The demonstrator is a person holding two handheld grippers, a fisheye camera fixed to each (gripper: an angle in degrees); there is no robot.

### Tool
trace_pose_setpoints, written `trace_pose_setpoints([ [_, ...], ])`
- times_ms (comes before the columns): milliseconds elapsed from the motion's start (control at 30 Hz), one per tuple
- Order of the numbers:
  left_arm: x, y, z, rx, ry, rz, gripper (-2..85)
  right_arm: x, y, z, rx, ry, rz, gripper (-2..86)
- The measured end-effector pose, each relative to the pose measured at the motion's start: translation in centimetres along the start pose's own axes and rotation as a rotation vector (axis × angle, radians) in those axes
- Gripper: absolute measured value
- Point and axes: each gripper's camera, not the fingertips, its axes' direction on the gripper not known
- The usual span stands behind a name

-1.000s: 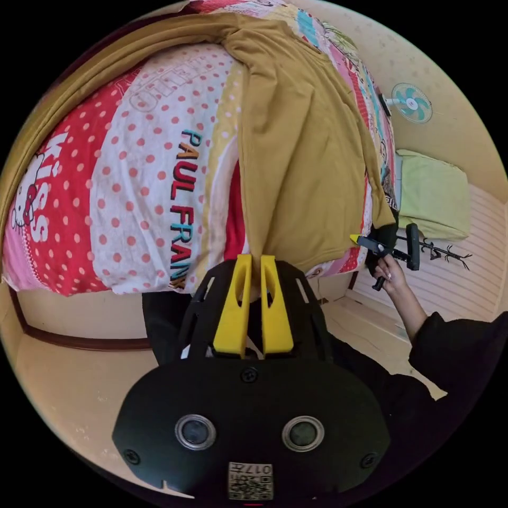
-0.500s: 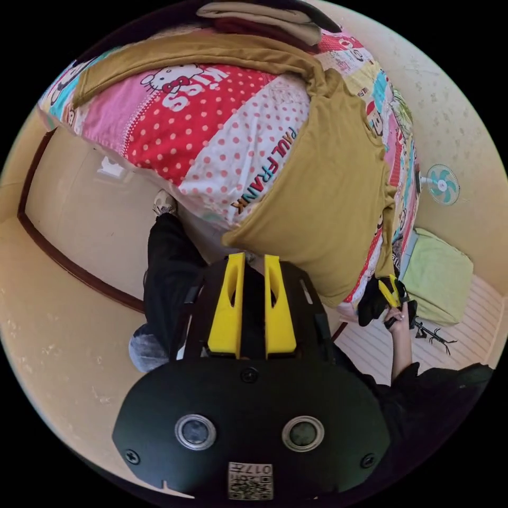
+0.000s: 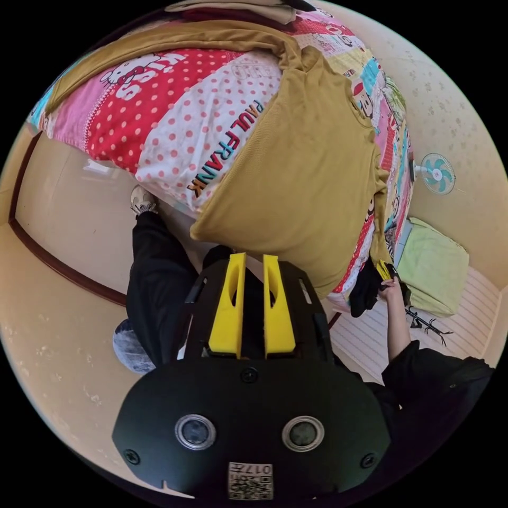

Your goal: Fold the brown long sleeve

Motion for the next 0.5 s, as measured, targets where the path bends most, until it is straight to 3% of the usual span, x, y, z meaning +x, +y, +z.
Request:
trace_pose_setpoints([
  [167, -0.8, 0.6, -0.8, -0.012, 0.034, -0.04, 5.8, -4.6, -1.6, -6.9, 0.054, 0.172, -0.41, 1.8],
  [233, -0.6, 0.5, -0.7, -0.021, 0.034, -0.03, 5.8, -4.6, -2.0, -4.2, -0.144, 0.251, -0.558, 3.8],
  [300, -0.2, 0.4, -0.4, -0.036, 0.045, -0.015, 5.8, -4.6, -0.7, -1.4, -0.196, 0.291, -0.625, 8.0],
  [400, 0.8, 0.3, -0.3, -0.045, 0.072, 0.015, 5.9, -5.5, 2.0, 3.1, -0.145, 0.402, -0.743, 15.2],
  [500, 1.7, 0.4, -1.1, -0.038, 0.095, 0.069, 5.9, -6.0, 2.3, 7.4, -0.115, 0.425, -0.719, 14.3],
])
